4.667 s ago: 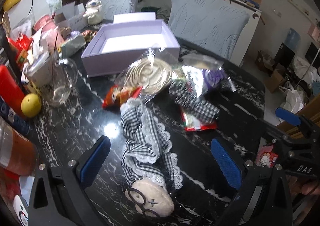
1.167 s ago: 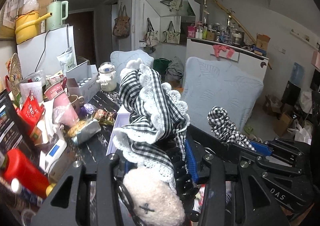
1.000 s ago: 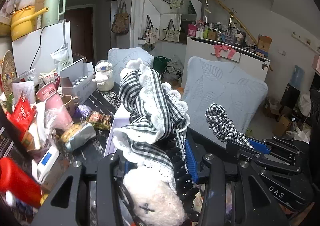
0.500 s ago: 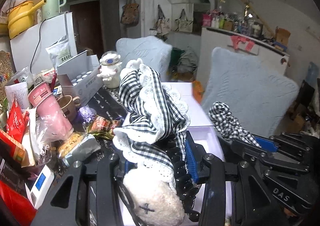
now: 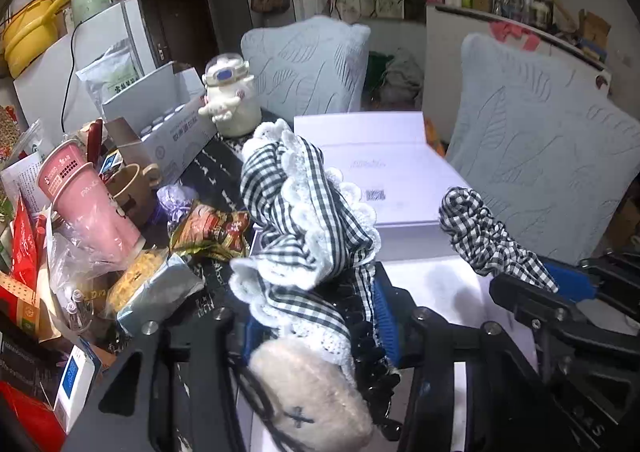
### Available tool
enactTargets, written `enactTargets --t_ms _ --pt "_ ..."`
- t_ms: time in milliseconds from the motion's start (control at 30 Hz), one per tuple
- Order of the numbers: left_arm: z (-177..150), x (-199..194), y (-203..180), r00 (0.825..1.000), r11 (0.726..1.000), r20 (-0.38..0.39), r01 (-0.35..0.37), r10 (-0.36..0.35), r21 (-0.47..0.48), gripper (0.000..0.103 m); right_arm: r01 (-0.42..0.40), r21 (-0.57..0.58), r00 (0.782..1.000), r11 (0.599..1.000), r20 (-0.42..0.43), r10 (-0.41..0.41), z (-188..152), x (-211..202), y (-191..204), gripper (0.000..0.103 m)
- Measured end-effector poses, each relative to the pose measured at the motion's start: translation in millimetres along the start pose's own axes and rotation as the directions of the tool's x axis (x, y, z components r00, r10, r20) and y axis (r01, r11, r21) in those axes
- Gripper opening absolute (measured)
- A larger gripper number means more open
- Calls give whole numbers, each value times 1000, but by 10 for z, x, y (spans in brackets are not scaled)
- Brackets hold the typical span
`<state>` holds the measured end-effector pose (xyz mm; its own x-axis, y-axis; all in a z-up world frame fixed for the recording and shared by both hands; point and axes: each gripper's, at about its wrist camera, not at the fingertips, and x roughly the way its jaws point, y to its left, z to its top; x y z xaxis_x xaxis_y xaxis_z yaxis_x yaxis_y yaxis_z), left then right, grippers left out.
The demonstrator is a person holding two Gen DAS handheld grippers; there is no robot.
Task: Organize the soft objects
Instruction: 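Carry the doll with the left tool while the right tool carries the scrunchie to the box, then open the left tool over the box while the right tool releases the scrunchie inside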
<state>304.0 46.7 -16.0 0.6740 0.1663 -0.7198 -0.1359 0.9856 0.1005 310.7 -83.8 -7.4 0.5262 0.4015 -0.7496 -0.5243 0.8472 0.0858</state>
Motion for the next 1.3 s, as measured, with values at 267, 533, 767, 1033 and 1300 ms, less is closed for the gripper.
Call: enactTargets --t_ms 267,533,767,1033,1300 --pt "4 16 -8 999 999 -15 -34 34 -6 74 43 8 999 999 -4 -43 -32 -60 -70 47" --pt "35 -211 -13 999 1000 31 -30 30 1 76 72 4 997 997 10 -72 -10 -180 -41 47" --pt "62 -548 -51 996 999 86 -29 28 13 76 86 2 995 996 51 -85 32 -460 47 47" --pt "93 -1022 -44 988 1000 153 -14 12 16 76 117 -9 986 993 123 -115 46 -942 160 47" --pt "80 -1533 -28 977 1000 214 8 -11 16 76 141 -10 971 990 195 -136 -11 -1451 305 47"
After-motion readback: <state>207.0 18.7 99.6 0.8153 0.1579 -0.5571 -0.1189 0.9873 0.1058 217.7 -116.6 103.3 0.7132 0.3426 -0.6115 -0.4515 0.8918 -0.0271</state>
